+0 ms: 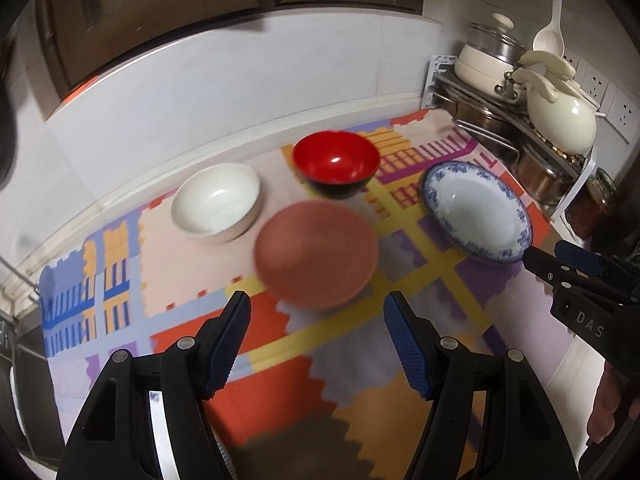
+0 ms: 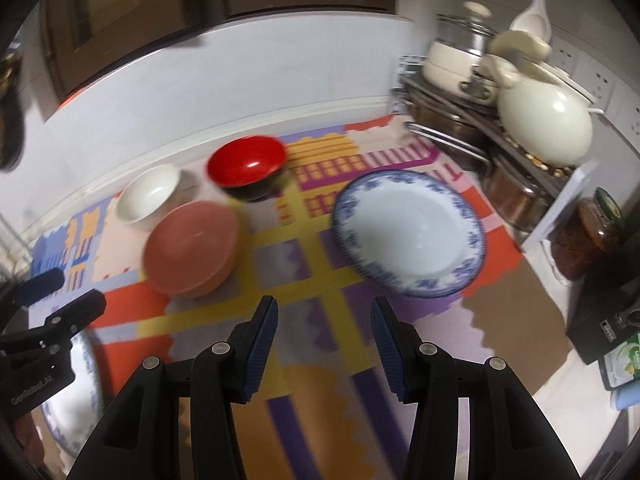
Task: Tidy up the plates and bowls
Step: 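Move both grippers toward the other blue-and-white plate beside the bowls, then close both grippers on the rim of the blue-and-white plate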
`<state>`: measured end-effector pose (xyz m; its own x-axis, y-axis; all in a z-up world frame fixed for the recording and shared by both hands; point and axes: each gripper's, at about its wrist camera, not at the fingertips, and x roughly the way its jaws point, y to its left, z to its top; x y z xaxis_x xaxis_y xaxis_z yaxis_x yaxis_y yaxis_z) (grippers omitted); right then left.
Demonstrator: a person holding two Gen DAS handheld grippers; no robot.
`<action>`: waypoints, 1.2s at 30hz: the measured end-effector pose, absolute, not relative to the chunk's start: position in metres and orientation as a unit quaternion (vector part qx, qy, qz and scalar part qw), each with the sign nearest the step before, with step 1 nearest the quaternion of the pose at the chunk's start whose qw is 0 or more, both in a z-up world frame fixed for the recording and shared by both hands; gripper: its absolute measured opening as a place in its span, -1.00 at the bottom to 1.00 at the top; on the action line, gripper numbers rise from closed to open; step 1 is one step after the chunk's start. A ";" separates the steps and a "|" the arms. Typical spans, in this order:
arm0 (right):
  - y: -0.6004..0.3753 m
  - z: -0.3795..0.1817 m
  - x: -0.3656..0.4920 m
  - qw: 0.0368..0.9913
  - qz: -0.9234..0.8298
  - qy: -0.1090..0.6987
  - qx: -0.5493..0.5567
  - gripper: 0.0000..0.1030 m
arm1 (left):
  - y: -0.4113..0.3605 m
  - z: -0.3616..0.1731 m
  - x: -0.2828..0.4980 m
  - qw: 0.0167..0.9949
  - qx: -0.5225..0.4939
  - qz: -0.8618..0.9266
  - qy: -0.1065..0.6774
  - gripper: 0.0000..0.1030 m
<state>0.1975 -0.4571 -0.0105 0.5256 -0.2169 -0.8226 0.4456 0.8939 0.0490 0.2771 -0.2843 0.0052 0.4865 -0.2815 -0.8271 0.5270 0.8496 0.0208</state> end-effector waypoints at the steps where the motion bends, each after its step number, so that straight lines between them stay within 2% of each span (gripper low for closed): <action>1: -0.468 -0.012 0.197 0.863 -0.199 0.446 0.133 -0.05 | -0.288 0.005 0.278 0.851 0.136 -0.239 0.447 0.33; 21: -0.603 -0.044 0.206 0.836 -0.274 0.425 0.211 -0.04 | -0.435 -0.010 0.329 0.835 0.152 -0.261 0.460 0.33; 36: -0.666 -0.107 0.221 0.809 -0.327 0.414 0.258 -0.04 | -0.505 -0.086 0.370 0.811 0.178 -0.245 0.501 0.33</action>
<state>0.2206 -0.6663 -0.1072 0.4425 -0.3159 -0.8393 0.7429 0.6533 0.1458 0.3700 -0.5050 -0.0859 0.3788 -0.2194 -0.8991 0.5749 0.8171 0.0429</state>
